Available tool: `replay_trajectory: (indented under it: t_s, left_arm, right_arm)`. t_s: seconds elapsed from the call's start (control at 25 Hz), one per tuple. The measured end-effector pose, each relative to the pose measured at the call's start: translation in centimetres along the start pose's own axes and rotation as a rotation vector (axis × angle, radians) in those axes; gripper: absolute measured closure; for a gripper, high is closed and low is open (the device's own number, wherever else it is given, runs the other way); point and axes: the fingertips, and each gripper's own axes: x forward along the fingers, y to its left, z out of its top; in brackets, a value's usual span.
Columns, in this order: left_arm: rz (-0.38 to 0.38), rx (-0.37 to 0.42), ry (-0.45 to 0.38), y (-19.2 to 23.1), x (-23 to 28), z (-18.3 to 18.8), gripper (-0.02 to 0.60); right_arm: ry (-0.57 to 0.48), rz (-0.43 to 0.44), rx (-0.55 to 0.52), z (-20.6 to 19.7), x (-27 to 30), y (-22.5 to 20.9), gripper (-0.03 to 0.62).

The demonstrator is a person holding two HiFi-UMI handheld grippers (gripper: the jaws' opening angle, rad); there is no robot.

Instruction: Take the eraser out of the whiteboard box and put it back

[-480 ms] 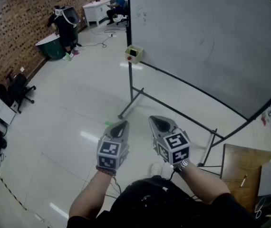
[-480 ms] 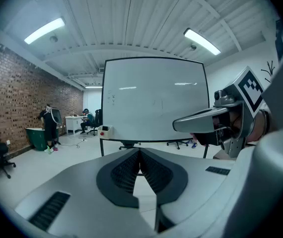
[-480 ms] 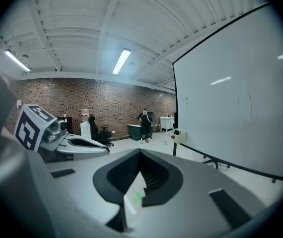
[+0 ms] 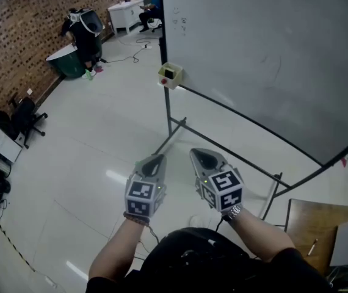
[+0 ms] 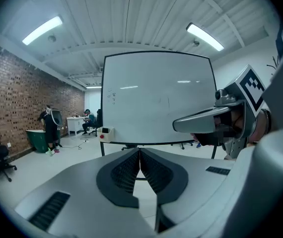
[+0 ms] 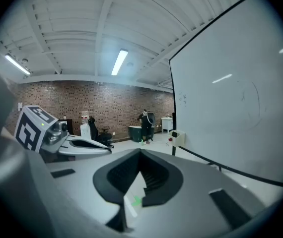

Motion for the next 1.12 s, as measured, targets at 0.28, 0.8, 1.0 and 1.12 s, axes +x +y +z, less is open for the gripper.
replay_trajectory:
  t_s: [0.28, 0.8, 1.0, 1.12]
  left_arm:
    - [0.039, 0.007, 0.003, 0.5, 6.0, 1.9, 0.577]
    - [0.115, 0.001, 0.004, 2.4, 13.0, 4.8, 0.508]
    - [0.120, 0.011, 0.007, 3.5, 15.0, 5.4, 0.482]
    - [0.118, 0.012, 0.004, 4.4, 16.3, 5.7, 0.480]
  right_arm:
    - [-0.010, 0.034, -0.002, 1.2, 2.7, -5.1, 0.574]
    - [0.001, 0.085, 0.006, 1.2, 5.8, -11.4, 0.574]
    - [0.000, 0.085, 0.006, 1.5, 7.2, -12.7, 0.574]
    - [-0.001, 0.078, 0.002, 1.7, 8.4, -13.5, 0.574]
